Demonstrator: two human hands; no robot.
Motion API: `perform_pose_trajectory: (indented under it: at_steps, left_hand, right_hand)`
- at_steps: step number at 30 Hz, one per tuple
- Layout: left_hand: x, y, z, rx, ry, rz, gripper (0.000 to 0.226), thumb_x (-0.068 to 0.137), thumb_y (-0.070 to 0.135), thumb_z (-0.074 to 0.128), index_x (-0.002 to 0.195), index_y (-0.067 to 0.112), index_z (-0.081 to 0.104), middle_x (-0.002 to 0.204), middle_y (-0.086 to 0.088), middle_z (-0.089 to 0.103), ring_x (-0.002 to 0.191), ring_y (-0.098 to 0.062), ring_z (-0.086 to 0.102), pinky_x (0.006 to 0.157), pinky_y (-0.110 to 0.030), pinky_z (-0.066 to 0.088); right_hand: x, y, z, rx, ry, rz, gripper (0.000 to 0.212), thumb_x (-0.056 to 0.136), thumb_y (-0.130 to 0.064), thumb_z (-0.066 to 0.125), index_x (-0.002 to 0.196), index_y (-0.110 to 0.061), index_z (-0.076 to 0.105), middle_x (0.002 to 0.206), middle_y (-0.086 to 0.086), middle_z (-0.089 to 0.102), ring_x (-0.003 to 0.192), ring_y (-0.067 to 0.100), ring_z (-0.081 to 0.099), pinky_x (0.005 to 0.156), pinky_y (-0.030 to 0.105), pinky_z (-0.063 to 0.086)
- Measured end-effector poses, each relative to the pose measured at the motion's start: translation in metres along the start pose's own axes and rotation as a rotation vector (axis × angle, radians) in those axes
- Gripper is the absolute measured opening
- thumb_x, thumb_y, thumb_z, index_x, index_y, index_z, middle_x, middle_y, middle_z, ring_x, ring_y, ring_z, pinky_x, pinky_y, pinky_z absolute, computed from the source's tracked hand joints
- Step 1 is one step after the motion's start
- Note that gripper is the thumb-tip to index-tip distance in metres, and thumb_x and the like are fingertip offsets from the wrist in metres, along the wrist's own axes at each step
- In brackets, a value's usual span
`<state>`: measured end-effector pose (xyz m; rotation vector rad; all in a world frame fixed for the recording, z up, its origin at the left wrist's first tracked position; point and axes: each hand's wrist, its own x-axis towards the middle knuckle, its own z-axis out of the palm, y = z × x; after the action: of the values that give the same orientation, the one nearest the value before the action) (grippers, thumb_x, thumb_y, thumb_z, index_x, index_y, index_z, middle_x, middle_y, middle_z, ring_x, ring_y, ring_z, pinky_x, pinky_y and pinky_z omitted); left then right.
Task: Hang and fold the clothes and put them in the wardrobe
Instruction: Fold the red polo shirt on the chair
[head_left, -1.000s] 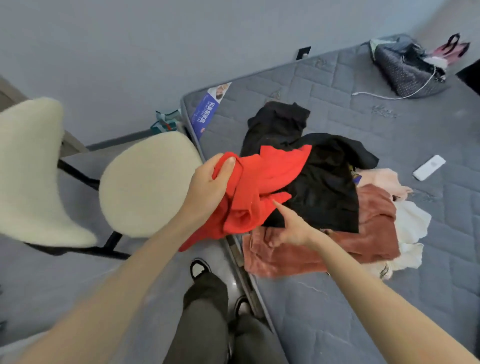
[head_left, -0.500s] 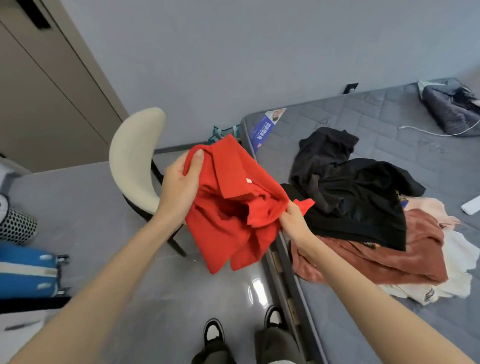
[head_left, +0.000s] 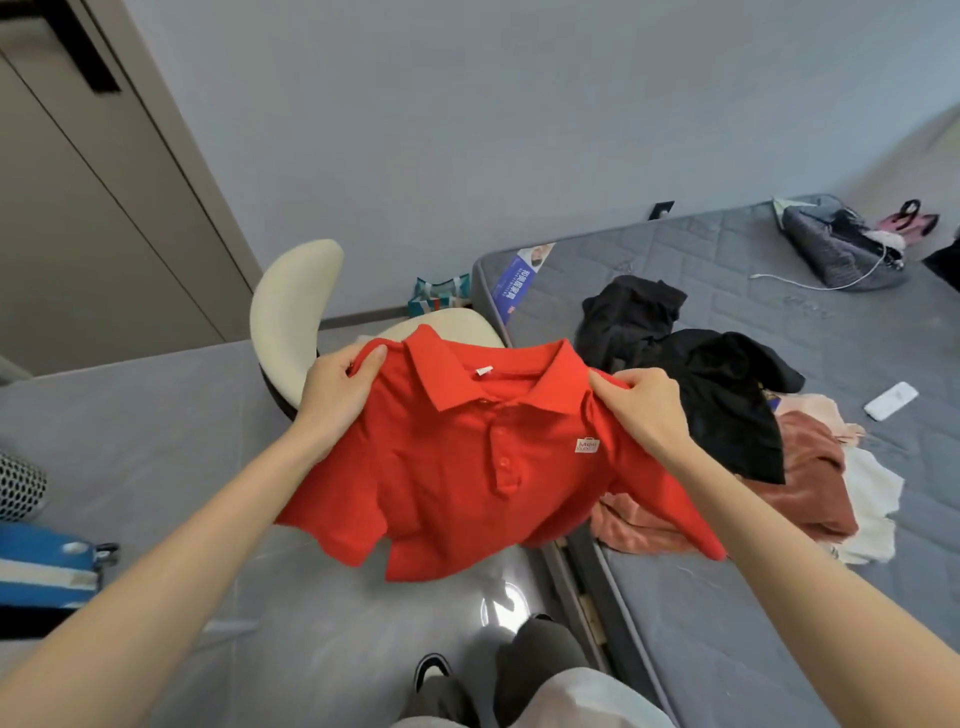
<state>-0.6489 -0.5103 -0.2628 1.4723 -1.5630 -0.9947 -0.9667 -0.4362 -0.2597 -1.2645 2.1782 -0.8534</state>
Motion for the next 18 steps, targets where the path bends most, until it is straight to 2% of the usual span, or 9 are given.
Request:
perform_pose_trajectory:
  at_steps: [1,2,3,5,7,9,12,14,18]
  left_hand:
    - [0.002,-0.005,0.001,-0.015,0.002,-0.02,0.024,0.097,0.023,0.053,0.113,0.015,0.069,0.104,0.008,0.067,0.101,-0.009,0.059,0.086,-0.022,0.041]
    - [0.004,-0.01,0.003,-0.009,-0.009,-0.04,0.024,0.097,0.02,0.053,0.114,0.013,0.068,0.105,0.007,0.066,0.102,-0.01,0.059,0.085,-0.021,0.039]
    - [0.006,-0.016,0.005,0.008,-0.035,-0.062,0.024,0.097,0.018,0.052,0.114,0.012,0.068,0.106,0.006,0.065,0.103,-0.012,0.058,0.085,-0.02,0.038]
    - [0.011,-0.029,0.012,0.047,-0.1,-0.099,0.023,0.097,0.015,0.05,0.112,0.01,0.067,0.107,0.001,0.065,0.103,-0.015,0.057,0.085,-0.022,0.037]
    - [0.016,-0.039,0.022,0.067,-0.161,-0.121,0.018,0.097,0.015,0.051,0.106,0.016,0.067,0.103,0.003,0.065,0.099,-0.013,0.057,0.083,-0.023,0.039]
    - [0.024,-0.044,0.035,0.065,-0.174,-0.151,0.014,0.096,0.02,0.055,0.096,0.027,0.067,0.094,0.014,0.065,0.091,-0.005,0.058,0.077,-0.017,0.041]
    - [0.044,-0.047,0.049,0.086,-0.092,-0.147,0.016,0.093,0.023,0.06,0.085,0.035,0.067,0.081,0.031,0.061,0.079,0.012,0.057,0.07,-0.002,0.038]
    - [0.065,-0.048,0.057,0.09,-0.047,-0.145,0.016,0.092,0.02,0.061,0.085,0.032,0.069,0.078,0.034,0.06,0.078,0.019,0.056,0.068,0.003,0.036]
    - [0.107,-0.057,0.074,0.157,0.007,-0.21,0.018,0.095,0.018,0.056,0.104,0.014,0.071,0.096,0.013,0.064,0.09,-0.003,0.056,0.069,-0.002,0.033]
  right_hand:
    - [0.001,0.0,0.0,0.012,-0.086,-0.046,0.039,0.081,-0.049,0.065,0.048,-0.03,0.055,0.049,-0.012,0.05,0.055,0.003,0.047,0.058,0.028,0.037]
    - [0.004,0.0,0.0,0.011,-0.19,-0.083,0.022,0.084,-0.039,0.067,0.063,-0.033,0.067,0.065,-0.012,0.064,0.067,0.001,0.055,0.067,0.025,0.041]
    - [0.008,0.001,0.001,-0.002,-0.283,-0.112,0.012,0.087,-0.031,0.067,0.079,-0.028,0.074,0.081,-0.01,0.071,0.079,0.001,0.06,0.074,0.02,0.042]
    - [0.021,0.006,0.005,-0.051,-0.351,-0.12,0.015,0.092,-0.026,0.062,0.092,-0.02,0.075,0.093,-0.008,0.071,0.087,0.005,0.062,0.078,0.019,0.041]
    - [0.04,0.011,0.01,-0.085,-0.295,-0.113,0.021,0.095,-0.027,0.056,0.092,-0.015,0.074,0.091,-0.006,0.069,0.085,0.008,0.06,0.071,0.019,0.036]
    - [0.062,0.016,0.02,-0.114,-0.26,-0.114,0.026,0.097,-0.024,0.053,0.088,-0.008,0.07,0.086,0.001,0.067,0.082,0.015,0.058,0.065,0.022,0.031]
    - [0.095,0.026,0.042,-0.158,-0.316,-0.122,0.029,0.101,-0.02,0.045,0.087,0.001,0.06,0.086,0.013,0.064,0.08,0.025,0.055,0.065,0.028,0.027]
    - [0.122,0.03,0.057,-0.125,-0.363,-0.093,0.026,0.102,-0.019,0.04,0.088,-0.001,0.053,0.085,0.013,0.061,0.08,0.027,0.053,0.066,0.032,0.027]
    - [0.174,0.023,0.073,-0.049,-0.575,-0.088,0.014,0.096,-0.04,0.049,0.104,-0.028,0.049,0.077,-0.001,0.053,0.074,0.017,0.052,0.074,0.033,0.04]
